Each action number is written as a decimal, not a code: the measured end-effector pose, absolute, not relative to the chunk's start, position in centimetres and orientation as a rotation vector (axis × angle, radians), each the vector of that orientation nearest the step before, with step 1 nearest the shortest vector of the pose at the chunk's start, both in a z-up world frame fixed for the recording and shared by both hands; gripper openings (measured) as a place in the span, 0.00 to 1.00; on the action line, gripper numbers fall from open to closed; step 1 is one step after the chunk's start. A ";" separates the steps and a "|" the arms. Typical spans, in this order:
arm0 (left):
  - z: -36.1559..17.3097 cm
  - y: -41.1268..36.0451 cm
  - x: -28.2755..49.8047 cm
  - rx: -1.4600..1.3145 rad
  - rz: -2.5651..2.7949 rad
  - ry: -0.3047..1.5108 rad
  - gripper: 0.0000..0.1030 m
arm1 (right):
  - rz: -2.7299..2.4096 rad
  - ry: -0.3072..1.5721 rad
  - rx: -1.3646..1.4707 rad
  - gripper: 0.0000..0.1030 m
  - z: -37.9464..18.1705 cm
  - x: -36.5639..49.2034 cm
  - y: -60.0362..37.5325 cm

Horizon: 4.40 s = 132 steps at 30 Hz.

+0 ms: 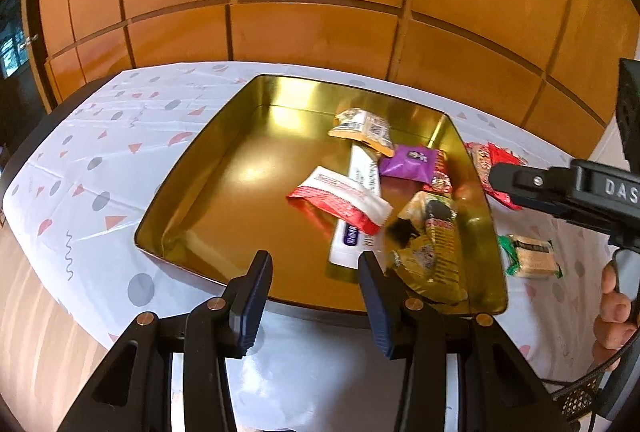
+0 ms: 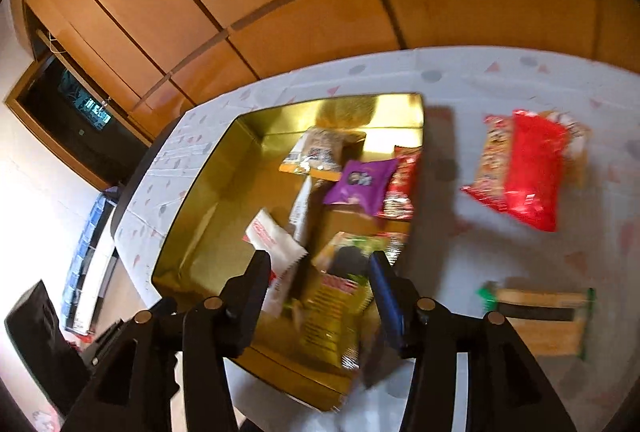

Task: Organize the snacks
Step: 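Reach the left tool to the green-ended cracker pack and grasp it, then hold the cracker pack with the left tool while the right tool grasps the red packet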

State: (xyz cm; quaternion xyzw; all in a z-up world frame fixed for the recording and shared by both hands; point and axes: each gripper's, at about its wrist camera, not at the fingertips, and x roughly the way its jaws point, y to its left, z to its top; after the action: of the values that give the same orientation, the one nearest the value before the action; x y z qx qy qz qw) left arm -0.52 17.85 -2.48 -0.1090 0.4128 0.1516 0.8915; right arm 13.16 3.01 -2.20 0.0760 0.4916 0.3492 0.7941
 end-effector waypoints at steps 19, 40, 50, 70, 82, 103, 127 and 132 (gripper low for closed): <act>-2.4 14.6 0.1 -0.158 0.238 0.873 0.44 | 0.574 1.028 0.161 0.61 -2.9 12.0 -6.2; -1.0 8.0 2.5 0.002 -0.026 0.878 0.44 | 0.192 0.911 -0.124 0.78 -0.1 18.3 -20.3; -3.2 -0.7 6.7 0.302 -0.305 0.950 0.62 | 0.143 1.003 0.138 0.78 -2.6 21.1 -26.7; -9.1 -6.4 14.9 0.549 -0.486 1.103 0.75 | 0.171 0.990 0.218 0.82 -2.4 21.1 -26.9; -9.6 -6.1 16.0 0.232 -0.449 1.142 0.46 | 0.159 0.964 0.237 0.84 -2.0 20.8 -27.2; -9.7 -2.4 6.7 0.109 -0.337 0.968 0.47 | 0.231 1.070 0.098 0.70 -3.8 20.6 -23.8; -10.2 -1.4 5.9 0.054 -0.361 0.912 0.46 | 0.439 1.248 0.087 0.36 -10.5 26.7 -6.1; -10.3 -1.0 5.9 0.049 -0.353 0.910 0.46 | 0.473 1.291 0.065 0.36 -10.3 24.0 -9.5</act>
State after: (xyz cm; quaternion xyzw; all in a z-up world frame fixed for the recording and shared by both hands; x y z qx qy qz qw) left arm 5.94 -1.05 -10.27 0.0237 0.4372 -0.1696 0.8829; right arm 24.01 -9.50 -10.34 0.0299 0.5957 0.2185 0.7723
